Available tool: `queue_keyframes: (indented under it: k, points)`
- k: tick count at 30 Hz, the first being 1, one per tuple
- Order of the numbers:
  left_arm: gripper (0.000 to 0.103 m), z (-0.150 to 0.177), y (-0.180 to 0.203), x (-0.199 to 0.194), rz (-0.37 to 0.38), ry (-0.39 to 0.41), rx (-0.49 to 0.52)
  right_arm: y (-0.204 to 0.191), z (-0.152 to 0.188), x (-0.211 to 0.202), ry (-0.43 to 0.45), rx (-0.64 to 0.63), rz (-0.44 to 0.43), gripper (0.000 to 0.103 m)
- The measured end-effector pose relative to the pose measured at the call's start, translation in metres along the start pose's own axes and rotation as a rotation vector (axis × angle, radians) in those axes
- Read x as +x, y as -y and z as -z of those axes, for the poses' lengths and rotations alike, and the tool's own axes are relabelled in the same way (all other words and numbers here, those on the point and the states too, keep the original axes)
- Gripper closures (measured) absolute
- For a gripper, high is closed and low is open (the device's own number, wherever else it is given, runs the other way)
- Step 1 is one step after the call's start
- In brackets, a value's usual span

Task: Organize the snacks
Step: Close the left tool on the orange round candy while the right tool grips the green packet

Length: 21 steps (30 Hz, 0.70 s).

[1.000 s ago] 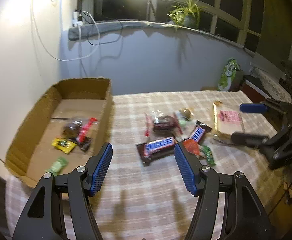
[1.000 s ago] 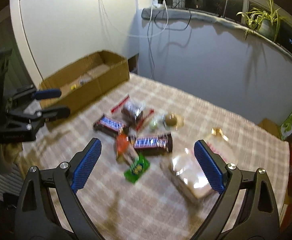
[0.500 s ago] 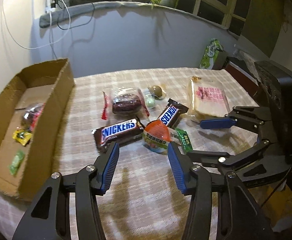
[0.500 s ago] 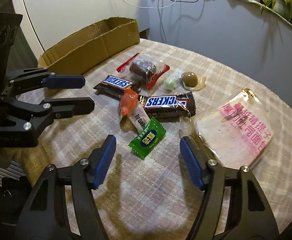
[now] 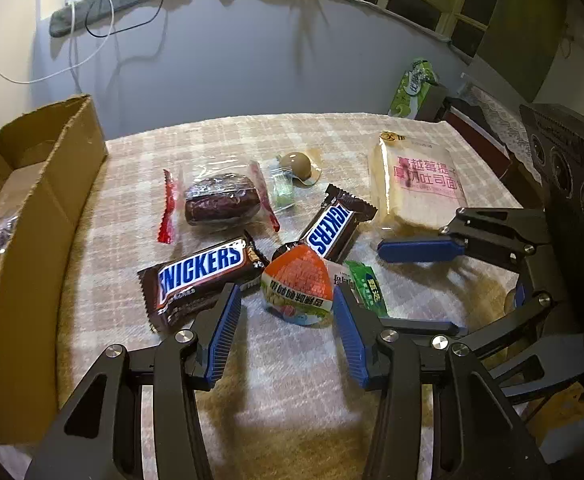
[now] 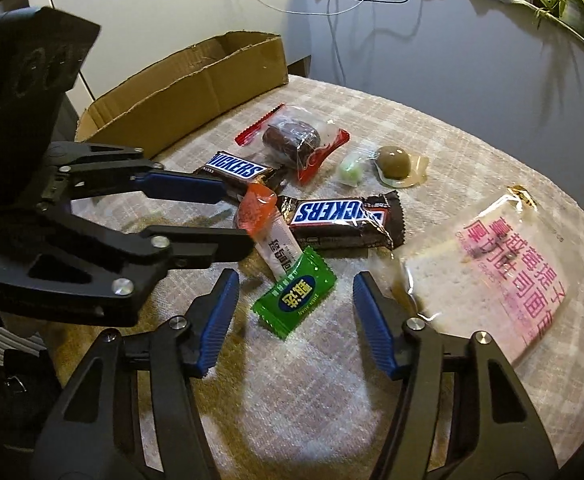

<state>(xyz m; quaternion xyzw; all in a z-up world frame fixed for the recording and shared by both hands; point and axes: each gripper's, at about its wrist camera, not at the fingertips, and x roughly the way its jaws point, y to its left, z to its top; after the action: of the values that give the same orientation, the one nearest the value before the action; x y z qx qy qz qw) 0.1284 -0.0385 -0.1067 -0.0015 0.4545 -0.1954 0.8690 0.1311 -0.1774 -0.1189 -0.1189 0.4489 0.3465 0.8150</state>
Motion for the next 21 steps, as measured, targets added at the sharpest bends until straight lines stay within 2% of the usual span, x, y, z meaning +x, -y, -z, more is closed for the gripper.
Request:
queue_keyframes:
  k: [3,6,13,17,21]
  points:
    - [0.059,-0.002,0.001,0.004,-0.001,-0.007,0.010,0.001,-0.001,0.004,-0.006,0.003,0.001,0.047]
    - [0.068,-0.002,0.002,0.009,-0.002,-0.011,0.014,-0.002,-0.002,0.008,-0.012,-0.009,0.018,0.047]
    - [0.070,-0.001,0.003,0.010,0.001,-0.002,0.025,-0.005,-0.004,0.012,-0.021,-0.030,0.024,0.048]
    - [0.071,0.000,0.000,0.009,0.003,0.002,0.021,-0.003,-0.003,0.009,-0.026,-0.016,0.020,0.062]
    - [0.071,0.002,-0.004,0.007,0.003,0.006,0.012,-0.001,0.000,0.006,-0.036,-0.004,0.018,0.062]
